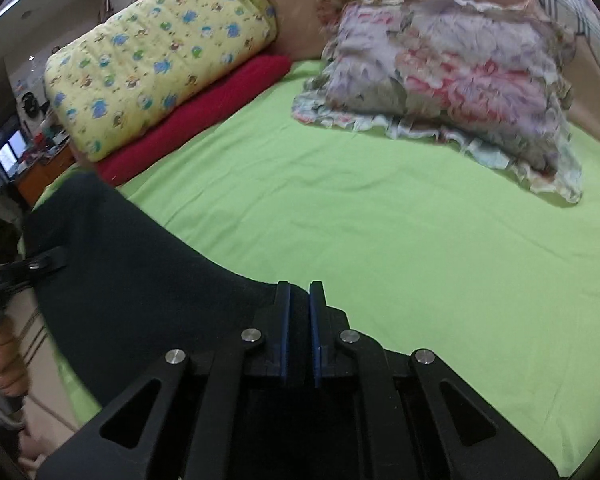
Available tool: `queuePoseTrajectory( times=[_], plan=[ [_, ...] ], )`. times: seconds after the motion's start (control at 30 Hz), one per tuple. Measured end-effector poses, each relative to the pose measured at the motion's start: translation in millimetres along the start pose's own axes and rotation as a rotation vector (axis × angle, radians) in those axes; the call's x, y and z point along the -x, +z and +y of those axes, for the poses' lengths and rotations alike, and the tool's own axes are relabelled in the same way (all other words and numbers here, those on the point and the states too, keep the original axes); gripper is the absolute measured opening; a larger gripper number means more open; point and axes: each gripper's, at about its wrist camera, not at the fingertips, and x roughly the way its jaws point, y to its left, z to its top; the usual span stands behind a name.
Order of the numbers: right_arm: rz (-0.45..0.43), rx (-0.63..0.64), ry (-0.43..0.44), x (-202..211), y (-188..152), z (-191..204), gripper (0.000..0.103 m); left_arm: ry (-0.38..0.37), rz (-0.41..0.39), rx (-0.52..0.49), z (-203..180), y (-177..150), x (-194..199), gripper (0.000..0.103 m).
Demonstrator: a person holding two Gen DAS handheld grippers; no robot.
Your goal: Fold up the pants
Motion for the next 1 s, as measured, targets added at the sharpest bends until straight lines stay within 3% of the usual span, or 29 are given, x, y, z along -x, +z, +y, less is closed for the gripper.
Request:
queuePoseTrajectory(
  times=[0.2, 0.3, 0.37, 0.5, 0.57, 0.67, 0.8, 1.0],
  plan=[
    [0.021, -0.039, -0.023, -35.8, -18.8, 3.8, 0.01, 0.044, 0.065, -0.025, 27.1, -1.7, -35.9, 0.018],
    [0.014, -0.092, -0.015, -41.2, -27.8, -5.8, 0.016, 0.067, 0.111, -0.022, 39.4, -4.8, -49.7, 0.025],
    [-0.017, -0.123, -0.01, -32.8, -29.9, -10.0, 0.021, 0.068, 0.11, -0.02, 42.0, -7.9, -47.1, 0.029],
    [-0.098, -0.179, -0.004, 2.4, -32.7, -22.2, 0.022, 0.15, 0.057, -0.057, 40.8, -13.5, -24.5, 0.05],
    [-0.13, -0.196, 0.004, 23.0, -35.3, -26.3, 0.022, 0.155, 0.031, -0.043, 41.6, -13.8, -11.6, 0.05],
    [-0.152, -0.22, 0.003, 47.5, -42.6, -30.4, 0.022, 0.137, -0.003, -0.032, 39.4, -13.7, 7.0, 0.052],
    [-0.146, -0.251, 0.003, 68.7, -60.0, -33.8, 0.022, 0.107, -0.037, -0.057, 20.0, -9.8, 22.7, 0.061],
    [-0.142, -0.305, -0.004, 96.2, -98.1, -40.2, 0.022, 0.02, -0.004, -0.132, -26.7, -13.5, 18.6, 0.067]
  ],
)
